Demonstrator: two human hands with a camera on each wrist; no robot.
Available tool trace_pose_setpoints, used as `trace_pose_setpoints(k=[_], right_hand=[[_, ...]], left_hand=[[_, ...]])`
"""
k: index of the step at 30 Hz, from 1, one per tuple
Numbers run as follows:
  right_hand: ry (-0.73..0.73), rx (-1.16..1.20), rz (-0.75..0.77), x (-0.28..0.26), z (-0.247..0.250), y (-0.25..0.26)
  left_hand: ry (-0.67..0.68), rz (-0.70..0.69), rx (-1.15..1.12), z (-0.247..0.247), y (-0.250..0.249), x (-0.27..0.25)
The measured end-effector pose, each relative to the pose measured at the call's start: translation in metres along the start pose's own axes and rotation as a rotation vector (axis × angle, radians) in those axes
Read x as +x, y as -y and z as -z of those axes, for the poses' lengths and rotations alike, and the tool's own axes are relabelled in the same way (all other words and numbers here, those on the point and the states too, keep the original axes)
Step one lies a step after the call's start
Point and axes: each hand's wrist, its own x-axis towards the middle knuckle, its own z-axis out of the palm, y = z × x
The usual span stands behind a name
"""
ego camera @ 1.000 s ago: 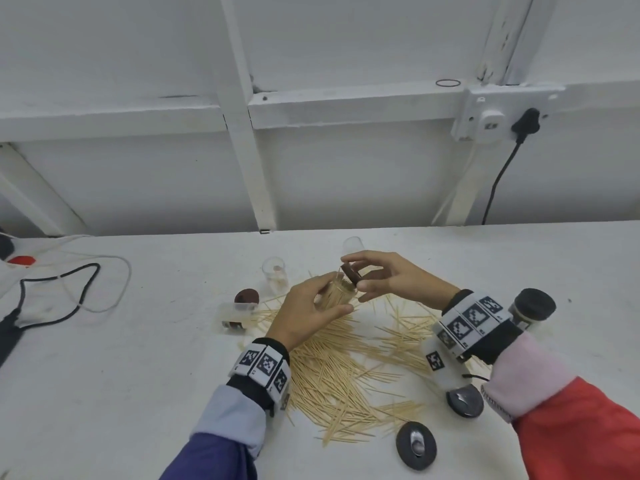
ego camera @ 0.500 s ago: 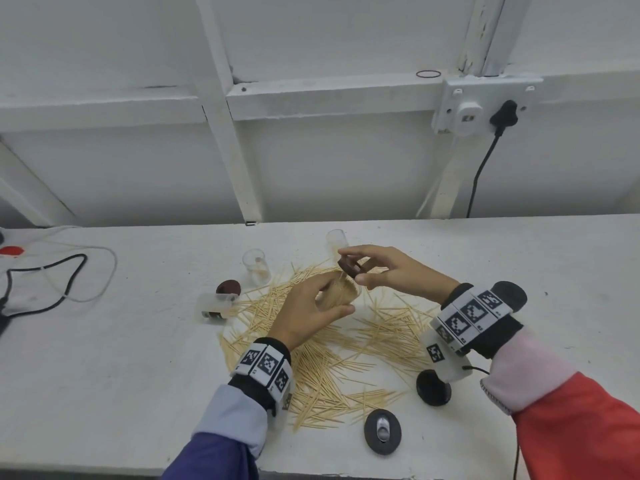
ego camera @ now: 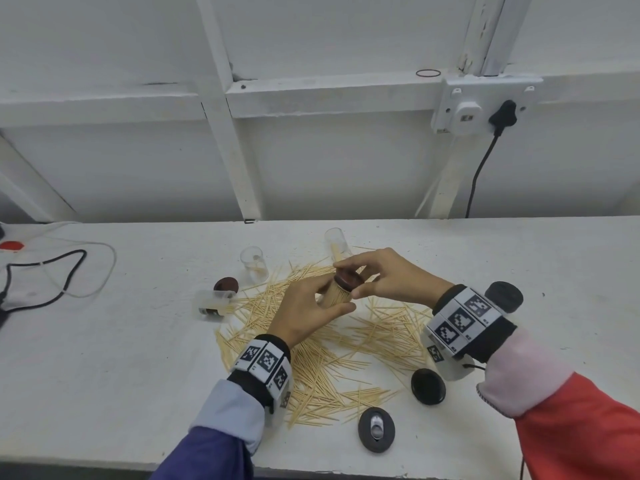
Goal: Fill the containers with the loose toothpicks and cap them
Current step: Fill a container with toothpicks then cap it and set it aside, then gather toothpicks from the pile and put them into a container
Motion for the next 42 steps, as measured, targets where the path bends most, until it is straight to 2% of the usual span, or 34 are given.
trace_pose_setpoints(k=[3,7,9,12,16,19,22,28,30,33,36,38,42], right_hand=[[-0.06,-0.058,-0.024,-0.002,0.0,0.001],[-0.15,0.053,-0.022,-0.009,-0.008,-0.002],[-0.151,0.116,-0.033,-0.011,-0.012,-0.004],[-0.164,0.073,-0.067,-0.011,-0.002,-0.01],[-0.334,-0.083,-0.224,-0.012,0.038,-0.037],[-0.431,-0.319,-0.402,-0.016,0.067,-0.07],[-0.346,-0.504,-0.577,-0.017,0.079,-0.094],[-0.214,-0.531,-0.728,-0.006,0.076,-0.099],[-0.24,-0.603,-0.66,0.004,0.07,-0.09],[-0.301,-0.588,-0.348,0.028,0.054,-0.071],[-0.182,-0.527,-0.151,0.058,0.029,-0.055],[-0.059,-0.573,-0.152,0.076,0.011,-0.048],[0.157,-0.658,-0.255,0.1,-0.012,-0.043]], left_hand=[[-0.003,-0.015,0.015,-0.001,-0.002,0.004],[0.0,-0.02,0.042,-0.002,0.0,0.007],[0.04,-0.002,0.048,-0.003,0.003,0.009],[0.147,0.044,0.107,-0.002,0.012,0.009],[0.158,0.065,0.226,0.009,0.035,0.004],[0.133,0.041,0.265,0.025,0.05,-0.003],[0.105,0.042,0.304,0.041,0.06,-0.009],[0.087,0.059,0.353,0.051,0.076,-0.016],[0.079,0.067,0.337,0.049,0.081,-0.017],[0.073,0.055,0.347,0.044,0.083,-0.016],[0.047,0.03,0.368,0.04,0.082,-0.013],[0.044,0.018,0.385,0.039,0.082,-0.012],[0.022,0.018,0.374,0.038,0.083,-0.013]])
